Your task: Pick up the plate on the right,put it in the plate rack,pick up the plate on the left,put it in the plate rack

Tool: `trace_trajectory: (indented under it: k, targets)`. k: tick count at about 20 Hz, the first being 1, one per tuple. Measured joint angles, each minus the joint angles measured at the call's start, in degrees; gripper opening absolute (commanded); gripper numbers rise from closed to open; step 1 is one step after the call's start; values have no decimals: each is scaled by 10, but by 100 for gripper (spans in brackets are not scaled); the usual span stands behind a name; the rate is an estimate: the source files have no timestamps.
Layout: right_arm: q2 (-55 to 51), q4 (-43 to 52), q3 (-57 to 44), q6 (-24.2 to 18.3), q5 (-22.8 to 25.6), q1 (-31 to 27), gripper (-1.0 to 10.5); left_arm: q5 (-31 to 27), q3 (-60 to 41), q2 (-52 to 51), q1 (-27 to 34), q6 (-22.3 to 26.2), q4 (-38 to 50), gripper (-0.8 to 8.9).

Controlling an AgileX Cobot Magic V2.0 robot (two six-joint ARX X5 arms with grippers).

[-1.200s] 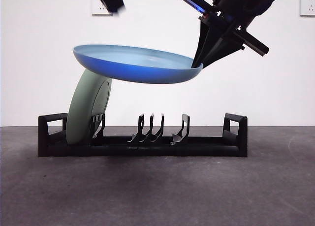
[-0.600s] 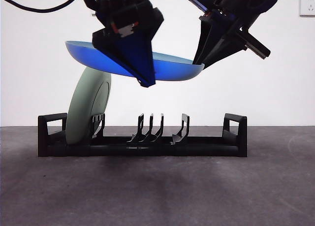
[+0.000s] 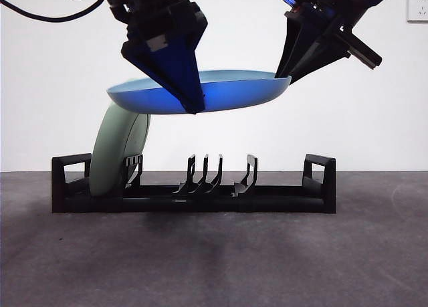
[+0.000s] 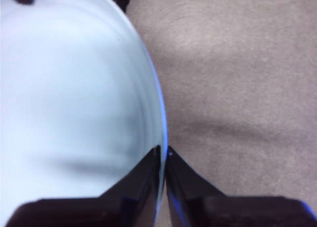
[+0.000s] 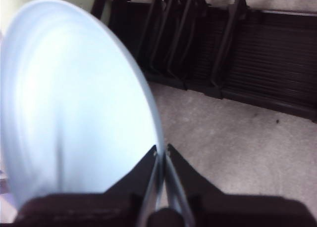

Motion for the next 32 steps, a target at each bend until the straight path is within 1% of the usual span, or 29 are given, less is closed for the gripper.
trace_trajectory:
  k: [1, 3, 4, 5, 6, 7, 9, 10, 11, 13, 15, 17, 21, 23, 28, 32]
  targets:
    - [-3, 1, 0, 0, 0, -1, 62, 0, 0, 0, 0, 3, 1, -8]
    - [-14, 7, 0, 0, -2, -7, 266, 2, 0, 0, 0, 2, 10, -9]
    - [-27, 9, 0, 0, -3, -11, 290, 1, 0, 1, 0, -3, 8, -9]
    - [-43, 14, 0, 0, -2, -16, 289, 3, 0, 1, 1, -2, 17, -9]
    - [-60, 21, 0, 0, 5, -23, 288, 17, 0, 1, 2, -6, 25, -9]
    - [-78, 29, 0, 0, 25, -30, 285, 37, 0, 1, 2, -8, 38, -9]
    - [-116, 50, 0, 0, 88, -37, 284, 80, 0, 1, 2, -26, 75, -9]
    - [-139, 60, 0, -1, 128, -39, 284, 111, 0, 1, 8, -46, 104, -9]
    - [-159, 69, 0, -1, 157, -41, 284, 135, 0, 1, 16, -66, 133, -9]
    - [-201, 85, 1, -4, 210, -46, 283, 199, 0, 1, 45, -128, 206, -9]
    - [-228, 88, 1, -13, 232, -51, 282, 284, 0, 1, 82, -197, 280, -9]
    - [-240, 87, 1, -20, 235, -57, 282, 348, 0, 1, 120, -270, 354, -9]
    - [-245, 87, 1, -23, 234, -62, 282, 366, 0, 3, 163, -353, 432, -9]
    - [-245, 87, 1, -24, 234, -62, 282, 390, 0, 10, 186, -393, 472, -9]
    - [-245, 87, 1, -24, 234, -62, 282, 402, 0, 54, 217, -471, 534, -9]
    - [-245, 87, 1, -24, 234, -63, 282, 411, 0, 108, 232, -512, 581, -9]
